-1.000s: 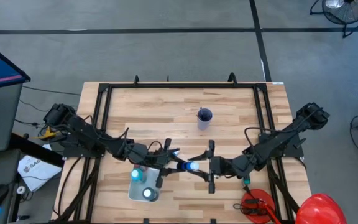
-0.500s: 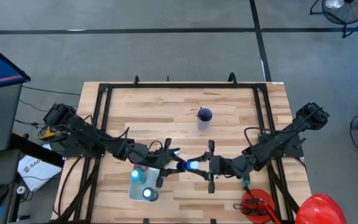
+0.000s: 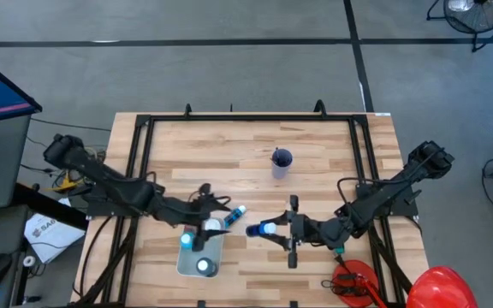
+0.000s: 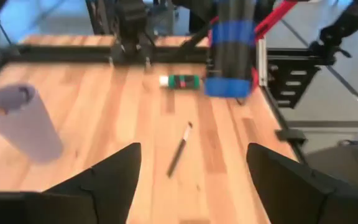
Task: Pick & Place Paint Supplies
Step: Put the right black blue paint bottle into the white bin
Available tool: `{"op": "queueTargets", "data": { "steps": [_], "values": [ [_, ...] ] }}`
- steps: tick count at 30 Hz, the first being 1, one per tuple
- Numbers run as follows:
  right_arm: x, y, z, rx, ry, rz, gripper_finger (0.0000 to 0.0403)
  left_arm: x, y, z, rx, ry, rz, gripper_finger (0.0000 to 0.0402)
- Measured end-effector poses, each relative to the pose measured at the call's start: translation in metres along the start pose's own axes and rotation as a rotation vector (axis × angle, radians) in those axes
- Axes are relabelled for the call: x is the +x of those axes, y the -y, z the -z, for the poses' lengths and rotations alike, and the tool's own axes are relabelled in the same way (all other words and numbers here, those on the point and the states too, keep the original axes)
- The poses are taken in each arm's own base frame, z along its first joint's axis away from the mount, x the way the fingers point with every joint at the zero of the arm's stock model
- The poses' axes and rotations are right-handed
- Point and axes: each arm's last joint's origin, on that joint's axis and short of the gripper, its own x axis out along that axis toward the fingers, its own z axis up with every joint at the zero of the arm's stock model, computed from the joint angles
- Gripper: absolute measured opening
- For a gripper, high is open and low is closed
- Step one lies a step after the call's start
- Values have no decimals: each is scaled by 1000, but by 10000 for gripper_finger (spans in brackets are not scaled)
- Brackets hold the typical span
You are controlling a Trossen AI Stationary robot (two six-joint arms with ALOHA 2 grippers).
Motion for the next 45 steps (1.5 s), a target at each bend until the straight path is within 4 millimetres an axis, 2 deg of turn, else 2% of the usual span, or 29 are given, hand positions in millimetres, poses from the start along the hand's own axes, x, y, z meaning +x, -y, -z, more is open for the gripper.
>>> {"op": "queueTargets", "data": {
  "steps": [6, 13, 17, 20, 25, 28, 31, 34, 38, 42, 45],
  "values": [
    [1, 2, 2, 54, -16, 6, 131, -34, 1, 11, -52, -31, 30, 298],
    [5, -2, 8, 79, -47, -16, 131, -74, -13, 22, -115, 87, -76, 292],
    [21, -17, 17, 72, -96, -37, 132, -89, -21, 31, -151, 142, -133, 292],
    [41, -37, 18, 72, -145, -50, 132, -95, -27, 36, -170, 160, -156, 292],
    [71, -63, 24, -19, -311, 42, 132, -98, -29, 38, -193, 175, -153, 292],
    [90, -73, 16, -30, -324, 83, 132, -98, -27, 38, -189, 172, -144, 292],
    [108, -74, 18, -41, -385, 113, 132, -97, -26, 39, -186, 168, -138, 292],
    [123, -63, 28, -26, -482, 163, 133, -97, -26, 38, -190, 173, -137, 292],
    [137, -52, 31, 3, -481, 182, 135, -97, -26, 38, -185, 174, -136, 292],
    [141, -52, 39, -7, -496, 179, 139, -97, -26, 38, -177, 173, -138, 292],
    [140, -55, 36, 16, -471, 171, 138, -97, -26, 38, -176, 173, -138, 292]
  ]
}}
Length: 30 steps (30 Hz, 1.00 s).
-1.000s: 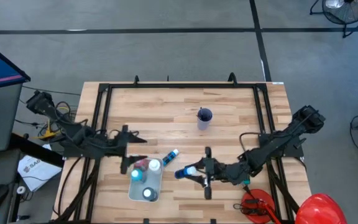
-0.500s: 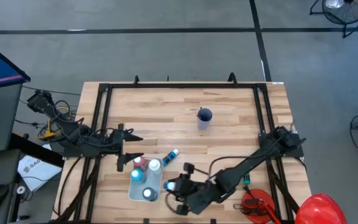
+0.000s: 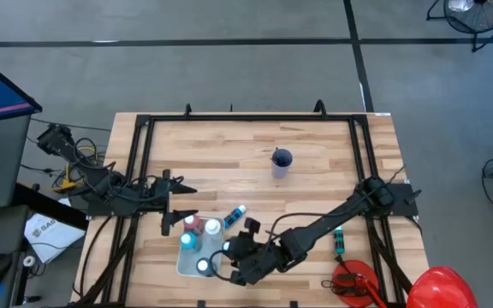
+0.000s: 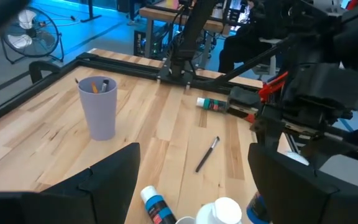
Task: Pick & Place Paint Supplies
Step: Put the right black blue paint bottle into the white bin
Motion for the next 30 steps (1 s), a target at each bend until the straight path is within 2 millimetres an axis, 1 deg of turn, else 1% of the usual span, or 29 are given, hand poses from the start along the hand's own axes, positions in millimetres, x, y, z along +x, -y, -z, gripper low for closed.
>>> {"op": "queueTargets", "data": {
  "steps": [5, 7, 10, 15, 22, 30],
  "values": [
    [1, -5, 2, 12, 52, -24, 136, 0, 0, 0, -1, 2, -1, 292],
    [2, -4, 2, 21, 62, -29, 137, 0, 0, 0, -3, 4, -1, 292],
    [7, -3, 10, 29, 56, -24, 138, 0, 0, -1, -4, 5, 0, 292],
    [11, -2, 14, 56, 91, -36, 137, 0, 0, -1, -5, 6, 0, 292],
    [15, 2, 10, 55, 96, -35, 138, 0, 0, -1, -4, 6, 0, 292],
    [16, 3, 6, 65, 113, -58, 138, 0, 0, -1, 2, 6, 0, 292]
  ]
}}
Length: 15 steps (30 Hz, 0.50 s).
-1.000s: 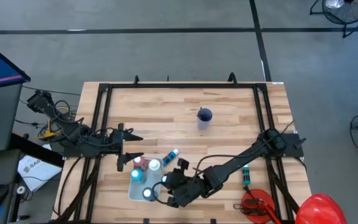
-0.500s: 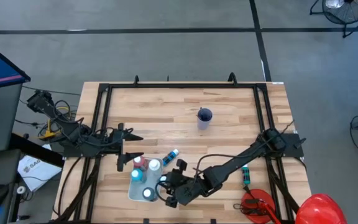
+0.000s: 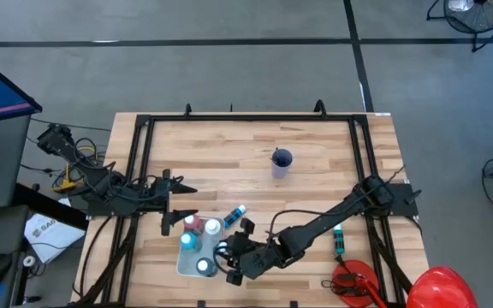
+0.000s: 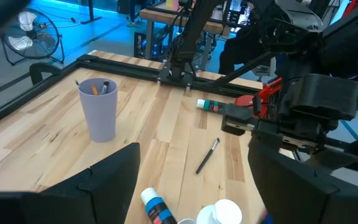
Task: Pick & Place Paint Supplies
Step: Put the right black blue paint bottle into the white bin
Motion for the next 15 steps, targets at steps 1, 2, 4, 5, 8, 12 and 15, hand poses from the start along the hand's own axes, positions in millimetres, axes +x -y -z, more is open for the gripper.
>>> {"op": "queueTargets", "data": {
  "steps": [1, 2, 4, 5, 8, 12, 15],
  "values": [
    [0, 0, -1, 3, -1, -16, 138, 0, 0, 0, 0, 0, 0, 292],
    [0, -1, -1, 2, -2, -26, 138, 0, 0, 0, 0, 1, 1, 292],
    [1, 0, -1, 0, -7, -32, 138, 0, 0, 0, -1, 1, 1, 292],
    [1, 0, -1, -2, -10, -30, 138, 0, 0, 0, -1, 1, 1, 292],
    [1, 1, -1, -10, 1, -12, 138, 0, 0, 0, -1, 2, 1, 292],
    [9, 0, 2, 10, 11, -4, 137, 0, 0, 0, -1, 2, 2, 292],
    [19, 3, 16, -4, -36, 15, 137, 0, 0, 0, -2, 2, 3, 292]
  ]
}}
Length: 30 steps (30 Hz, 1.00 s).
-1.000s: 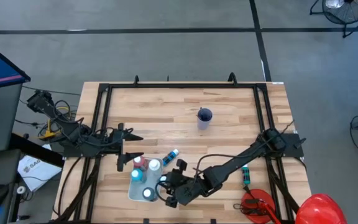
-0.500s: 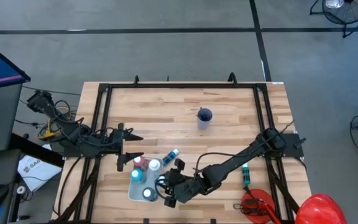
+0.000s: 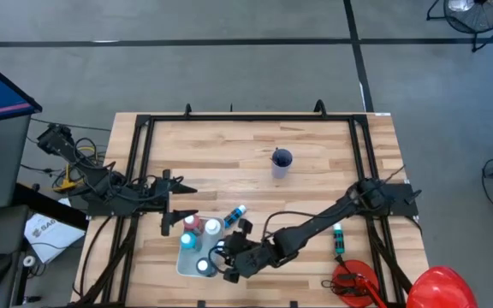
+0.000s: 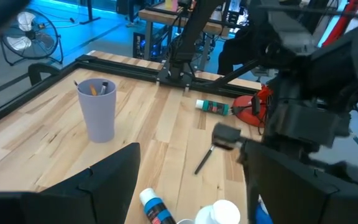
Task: Pick & Place Paint Supplies
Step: Put the right black blue paint bottle into the white bin
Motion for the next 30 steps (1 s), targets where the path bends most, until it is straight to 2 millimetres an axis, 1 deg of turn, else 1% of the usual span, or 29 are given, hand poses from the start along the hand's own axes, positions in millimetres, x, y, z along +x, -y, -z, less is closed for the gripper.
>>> {"op": "queueTargets", "data": {
  "steps": [2, 4, 8, 13, 15, 17, 19, 24, 30],
  "values": [
    [8, -1, 0, 22, 8, -13, 138, 0, 0, 0, 0, 0, 0, 292],
    [9, -1, 0, -1, -19, 3, 137, 0, 0, 0, -1, 1, 1, 292],
    [9, 0, -4, 0, -6, 13, 138, 0, 0, 0, -1, 1, 1, 292],
    [10, 3, -4, -5, -2, 26, 137, 0, 0, 0, -1, 1, 0, 292],
    [21, 4, 1, 7, -6, 29, 137, 0, 0, 0, -1, 2, 0, 292],
    [26, 9, 8, -10, -43, 43, 138, 0, 0, 0, -1, 2, 0, 292],
    [31, 10, 10, -1, -40, 44, 139, 0, 0, 0, -1, 2, -1, 292],
    [35, 14, 15, -2, -85, 56, 138, 0, 0, 0, -1, 2, -2, 292],
    [36, 15, 16, -2, -113, 35, 138, 0, 0, 0, 6, 2, -2, 292]
  ]
}}
